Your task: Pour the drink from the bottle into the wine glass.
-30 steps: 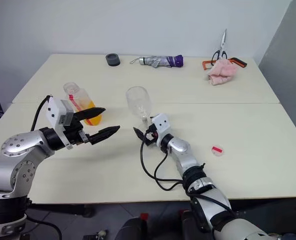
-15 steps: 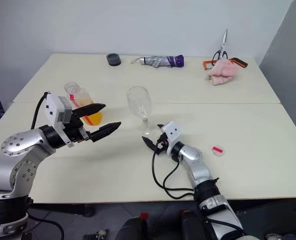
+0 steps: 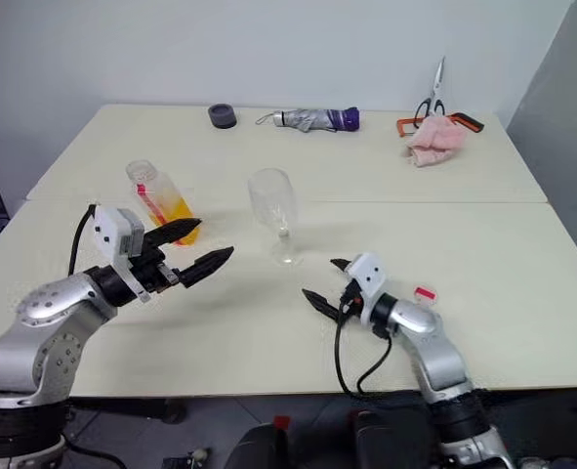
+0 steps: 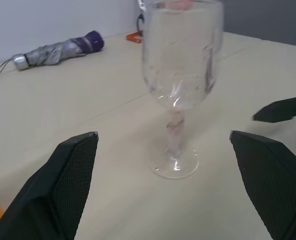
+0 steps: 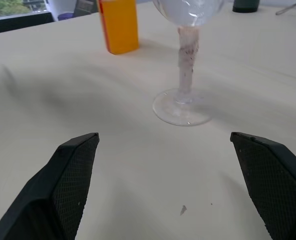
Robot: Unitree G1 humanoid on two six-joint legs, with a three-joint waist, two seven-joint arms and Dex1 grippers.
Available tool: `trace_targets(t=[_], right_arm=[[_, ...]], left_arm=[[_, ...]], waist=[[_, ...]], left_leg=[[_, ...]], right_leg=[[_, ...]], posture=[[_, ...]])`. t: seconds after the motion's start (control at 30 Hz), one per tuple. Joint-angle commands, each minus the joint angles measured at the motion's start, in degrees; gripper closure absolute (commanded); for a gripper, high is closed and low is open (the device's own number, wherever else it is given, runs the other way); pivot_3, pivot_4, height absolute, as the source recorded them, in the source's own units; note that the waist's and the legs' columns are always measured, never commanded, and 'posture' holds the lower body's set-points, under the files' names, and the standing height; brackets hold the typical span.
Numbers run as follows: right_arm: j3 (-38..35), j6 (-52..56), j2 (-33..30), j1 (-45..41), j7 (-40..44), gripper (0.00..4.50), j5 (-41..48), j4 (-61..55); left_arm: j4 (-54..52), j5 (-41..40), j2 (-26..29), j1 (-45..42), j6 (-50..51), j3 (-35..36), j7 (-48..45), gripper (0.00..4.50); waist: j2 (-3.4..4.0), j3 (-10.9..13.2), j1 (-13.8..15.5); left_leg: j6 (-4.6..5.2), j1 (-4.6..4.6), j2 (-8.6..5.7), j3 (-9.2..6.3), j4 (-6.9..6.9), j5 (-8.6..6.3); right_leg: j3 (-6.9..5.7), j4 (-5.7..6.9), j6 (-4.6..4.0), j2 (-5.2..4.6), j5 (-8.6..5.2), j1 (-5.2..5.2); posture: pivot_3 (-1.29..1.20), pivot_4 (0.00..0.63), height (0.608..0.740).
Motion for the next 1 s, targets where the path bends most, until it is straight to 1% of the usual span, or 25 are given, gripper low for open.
trace_targets(t=[0.03,0.13,0.4,0.57,1.0], right_arm=[[-0.4,3.6,-2.9,0.2,2.1,0.02,3.2,-7.9],[-0.8,7.3,-6.5,0.8,4.0,0.02,5.9,-12.3],[-1.7,13.6,-12.6,0.6,7.3,0.02,12.9,-18.9],[-2.3,15.1,-13.2,-0.9,6.1,0.02,14.8,-20.6],[-1.4,15.1,-13.0,-2.1,4.1,0.02,15.7,-21.4]], left_arm=[[2.3,4.3,-1.2,2.6,-4.1,1.5,3.8,0.0],[7.6,8.4,-2.1,2.7,-8.0,1.5,6.9,0.0],[16.6,12.5,-4.3,-2.3,-12.8,2.4,13.5,0.0],[19.5,12.9,-4.3,-5.4,-13.3,2.7,14.9,0.0],[26.3,12.9,-3.0,-13.0,-13.9,2.9,14.8,0.0]], waist=[[0.0,0.0,0.0],[-0.01,0.0,0.1],[-0.06,0.0,1.1],[-0.06,0.0,1.1],[-0.07,0.0,1.2]], left_leg=[[0.0,0.01,0.0,0.0,-0.01,0.0],[0.0,-0.02,-0.01,0.0,0.0,0.0],[0.0,-0.08,-0.04,0.02,0.04,0.0],[0.01,-0.09,-0.03,-0.01,0.03,0.0],[0.0,-0.12,-0.03,-0.04,0.04,0.0]], right_leg=[[0.0,0.0,0.0,0.01,0.0,0.0],[-0.02,-0.02,0.0,0.01,0.0,0.01],[-0.19,-0.1,0.01,-0.01,0.01,0.06],[-0.25,-0.13,0.01,-0.01,0.01,0.06],[-0.33,-0.14,0.0,-0.02,0.01,0.08]], posture=[[0.0,0.15,0.74],[0.0,0.15,0.74],[0.0,0.15,0.74],[0.0,0.15,0.74],[0.0,0.15,0.74]])
